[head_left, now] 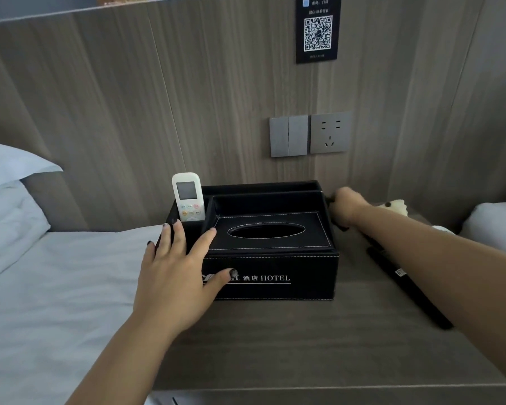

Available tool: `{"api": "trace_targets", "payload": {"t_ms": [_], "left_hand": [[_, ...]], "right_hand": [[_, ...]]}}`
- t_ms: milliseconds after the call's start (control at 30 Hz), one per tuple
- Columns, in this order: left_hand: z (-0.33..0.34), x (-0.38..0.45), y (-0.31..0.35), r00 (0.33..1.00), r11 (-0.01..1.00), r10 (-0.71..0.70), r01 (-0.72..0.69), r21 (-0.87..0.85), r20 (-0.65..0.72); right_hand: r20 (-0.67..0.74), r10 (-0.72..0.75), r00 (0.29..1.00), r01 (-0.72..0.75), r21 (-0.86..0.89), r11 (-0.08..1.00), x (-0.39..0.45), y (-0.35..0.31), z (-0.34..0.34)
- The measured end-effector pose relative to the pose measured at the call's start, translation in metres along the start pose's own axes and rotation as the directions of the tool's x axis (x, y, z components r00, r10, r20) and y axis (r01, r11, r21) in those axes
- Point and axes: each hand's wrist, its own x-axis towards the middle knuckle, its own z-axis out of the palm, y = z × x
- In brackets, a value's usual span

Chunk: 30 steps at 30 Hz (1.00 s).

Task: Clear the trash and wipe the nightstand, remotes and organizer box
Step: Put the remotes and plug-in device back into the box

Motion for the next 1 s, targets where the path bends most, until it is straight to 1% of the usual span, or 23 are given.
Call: {"api": "trace_targets", "payload": {"t_ms": [33,67,100,133,167,200,267,333,400,433,467,500,533,600,667,733,800,833,867,900,933,967,1000], "left_hand": [[-0.001,0.001,0.001,1.0,1.0,-0.001,0.001,0.003,0.014],[0.0,0.003,0.003,1.0,1.0,-0.003,0.003,0.001,0.028],[0.0,0.005,0.005,0.999,1.0,-0.006,0.006,-0.007,0.034],[-0.001,0.008,0.007,0.999,1.0,-0.009,0.01,-0.013,0.035],[0.0,0.012,0.01,0.999,1.0,-0.014,0.014,-0.006,0.04],[0.0,0.016,0.013,0.999,1.0,-0.019,0.019,0.014,0.049],[0.003,0.028,0.019,0.997,0.999,-0.028,0.026,0.039,0.067],[0.007,0.039,0.025,0.997,0.999,-0.032,0.029,0.046,0.071],[0.01,0.051,0.031,0.997,0.998,-0.041,0.038,0.051,0.066],[0.012,0.057,0.032,0.997,0.998,-0.043,0.04,0.055,0.067],[0.014,0.062,0.034,0.997,0.998,-0.043,0.039,0.058,0.071],[0.016,0.068,0.035,0.996,0.998,-0.041,0.037,0.06,0.075],[0.017,0.073,0.036,0.996,0.997,-0.042,0.036,0.066,0.077],[0.021,0.082,0.038,0.996,0.996,-0.042,0.036,0.081,0.079],[0.023,0.09,0.041,0.995,0.996,-0.048,0.04,0.082,0.089],[0.023,0.097,0.043,0.993,0.996,-0.053,0.045,0.072,0.107],[0.024,0.102,0.04,0.994,0.999,-0.028,0.023,0.047,0.102],[0.025,0.102,0.037,0.998,1.0,0.007,-0.006,-0.01,0.069],[0.025,0.097,0.032,0.999,0.988,0.037,-0.035,-0.147,0.011],[0.026,0.088,0.027,0.997,0.925,0.025,-0.053,-0.376,-0.079],[0.028,0.077,0.026,0.982,0.769,-0.088,-0.04,-0.639,-0.168],[0.033,0.064,0.026,0.94,0.544,-0.28,-0.013,-0.839,-0.196],[0.037,0.053,0.028,0.868,0.322,-0.475,0.015,-0.946,-0.148]], "right_hand": [[-0.033,0.053,0.998,-0.045,0.214,0.976,-0.003,-0.001,-0.007],[-0.045,0.097,0.994,-0.069,0.428,0.901,-0.01,-0.001,-0.014],[-0.026,0.122,0.992,-0.08,0.612,0.787,-0.021,-0.002,-0.021],[-0.013,0.124,0.992,-0.073,0.743,0.666,-0.036,-0.003,-0.027],[-0.02,0.114,0.993,-0.048,0.823,0.566,-0.057,-0.004,-0.033],[-0.046,0.095,0.994,-0.006,0.872,0.489,-0.08,-0.002,-0.036],[-0.099,0.062,0.993,0.07,0.93,0.361,-0.128,0.008,-0.036],[-0.113,0.021,0.993,0.105,0.964,0.243,-0.173,0.023,-0.025],[-0.13,-0.04,0.991,0.135,0.969,0.208,-0.201,0.034,-0.009],[-0.127,-0.075,0.989,0.142,0.961,0.237,-0.208,0.033,-0.005],[-0.125,-0.116,0.985,0.154,0.944,0.292,-0.209,0.037,0.001],[-0.114,-0.13,0.985,0.151,0.934,0.325,-0.21,0.037,0.004],[-0.108,-0.138,0.985,0.149,0.928,0.34,-0.208,0.036,0.006],[-0.098,-0.157,0.983,0.144,0.94,0.309,-0.206,0.034,0.008],[-0.085,-0.132,0.988,0.118,0.956,0.268,-0.205,0.037,0.011],[-0.032,-0.1,0.994,0.054,0.973,0.223,-0.206,0.035,0.01],[-0.002,-0.074,0.997,0.017,0.978,0.21,-0.21,0.029,0.008],[-0.013,-0.044,0.999,0.022,0.977,0.214,-0.212,0.025,0.006],[-0.035,-0.021,0.999,0.039,0.973,0.229,-0.215,0.024,0.005],[-0.054,0.022,0.998,0.047,0.964,0.26,-0.216,0.02,0.005],[-0.078,0.072,0.994,0.053,0.954,0.296,-0.214,0.02,0.007],[-0.099,0.13,0.986,0.052,0.943,0.327,-0.21,0.018,0.01],[-0.121,0.175,0.977,0.052,0.933,0.357,-0.203,0.017,0.016]]}}
